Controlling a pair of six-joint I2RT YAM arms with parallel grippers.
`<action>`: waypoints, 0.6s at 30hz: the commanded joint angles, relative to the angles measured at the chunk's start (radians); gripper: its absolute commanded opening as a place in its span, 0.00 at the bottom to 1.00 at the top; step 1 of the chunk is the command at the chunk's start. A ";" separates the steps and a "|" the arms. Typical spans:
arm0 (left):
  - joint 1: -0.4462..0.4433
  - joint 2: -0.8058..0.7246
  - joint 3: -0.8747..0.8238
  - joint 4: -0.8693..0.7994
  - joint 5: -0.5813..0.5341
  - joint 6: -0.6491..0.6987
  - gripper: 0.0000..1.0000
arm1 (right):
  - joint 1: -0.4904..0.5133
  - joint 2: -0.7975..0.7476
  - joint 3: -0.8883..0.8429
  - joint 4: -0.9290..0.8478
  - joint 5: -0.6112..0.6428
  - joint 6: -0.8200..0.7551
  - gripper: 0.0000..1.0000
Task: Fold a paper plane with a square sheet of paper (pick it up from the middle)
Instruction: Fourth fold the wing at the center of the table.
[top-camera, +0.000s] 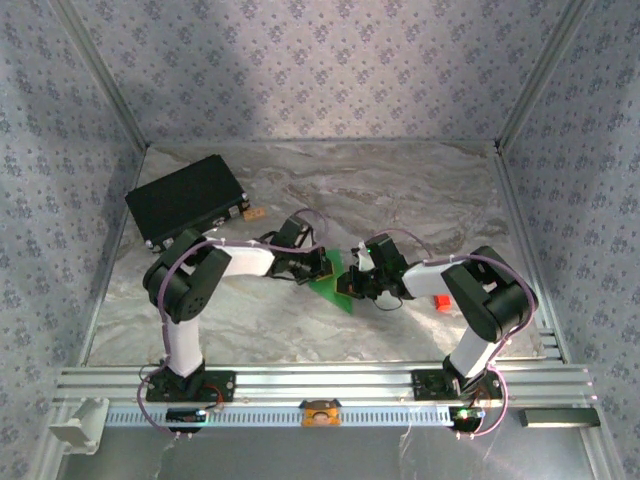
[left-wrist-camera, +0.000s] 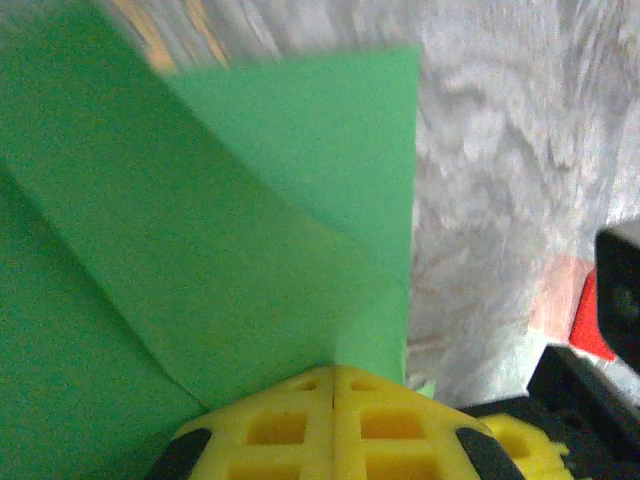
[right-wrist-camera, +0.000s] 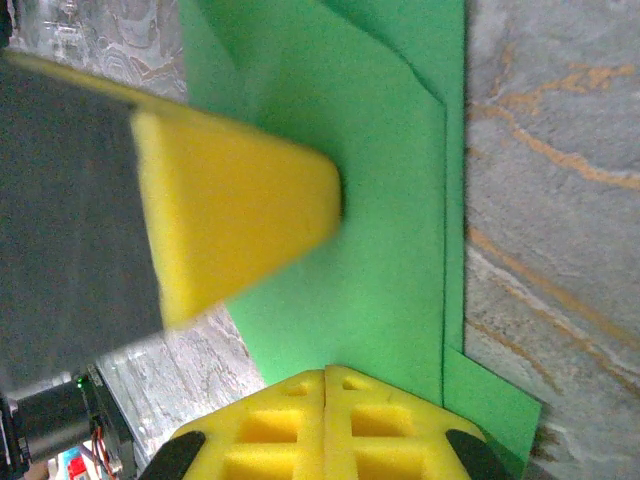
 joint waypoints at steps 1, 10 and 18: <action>0.051 0.031 0.034 -0.083 -0.087 0.050 0.00 | 0.001 0.039 -0.043 -0.168 0.074 -0.031 0.00; 0.140 0.048 0.072 -0.098 -0.087 0.075 0.00 | 0.001 0.053 -0.046 -0.159 0.063 -0.042 0.00; 0.205 0.056 0.112 -0.127 -0.090 0.096 0.00 | 0.001 0.054 -0.048 -0.154 0.053 -0.045 0.00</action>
